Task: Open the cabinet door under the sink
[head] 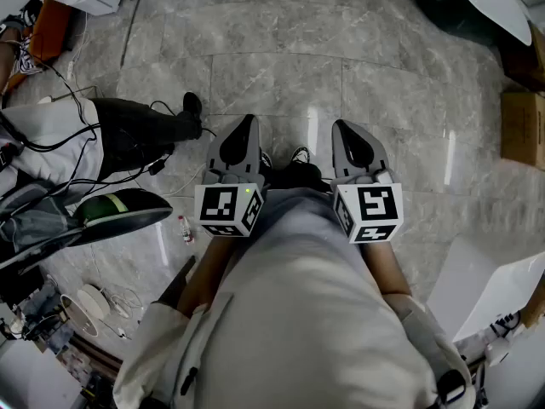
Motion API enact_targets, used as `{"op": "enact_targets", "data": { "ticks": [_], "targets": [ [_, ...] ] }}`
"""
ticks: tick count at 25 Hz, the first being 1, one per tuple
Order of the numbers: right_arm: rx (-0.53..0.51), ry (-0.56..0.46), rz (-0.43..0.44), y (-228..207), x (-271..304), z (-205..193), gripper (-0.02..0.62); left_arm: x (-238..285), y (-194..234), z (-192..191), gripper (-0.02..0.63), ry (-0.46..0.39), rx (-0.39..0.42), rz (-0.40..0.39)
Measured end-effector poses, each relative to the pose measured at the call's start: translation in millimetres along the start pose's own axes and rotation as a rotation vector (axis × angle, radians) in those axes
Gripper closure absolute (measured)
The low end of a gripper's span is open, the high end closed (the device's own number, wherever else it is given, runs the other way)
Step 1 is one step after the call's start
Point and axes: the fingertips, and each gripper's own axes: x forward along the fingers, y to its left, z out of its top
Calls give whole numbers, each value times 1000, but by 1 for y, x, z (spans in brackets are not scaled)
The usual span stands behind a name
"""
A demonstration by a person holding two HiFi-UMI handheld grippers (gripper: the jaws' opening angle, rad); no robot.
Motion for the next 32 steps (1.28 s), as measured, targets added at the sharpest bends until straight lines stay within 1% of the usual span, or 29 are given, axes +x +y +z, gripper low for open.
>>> {"op": "enact_targets", "data": {
  "ticks": [9, 13, 17, 20, 23, 25, 29, 32],
  "targets": [
    [1, -10, 7, -21, -20, -2, 586, -7, -23, 4, 604, -4, 24, 7],
    [8, -7, 10, -32, -16, -1, 586, 1, -28, 5, 604, 4, 32, 7],
    [38, -12, 53, -32, -12, 0, 586, 5, -29, 7, 604, 12, 38, 3],
    [92, -46, 103, -29, -13, 8, 586, 8, -27, 13, 604, 5, 40, 0],
    [144, -67, 150, -29, -7, 19, 586, 21, -23, 20, 604, -2, 43, -21],
    [148, -61, 147, -34, 5, 24, 586, 36, -19, 24, 604, -4, 43, -37],
    [148, -36, 105, -44, 39, 38, 586, 70, 2, 36, 604, 1, 31, -62],
    [149, -31, 91, -48, 65, 52, 586, 95, 18, 45, 604, 7, 32, -77]
  ]
}}
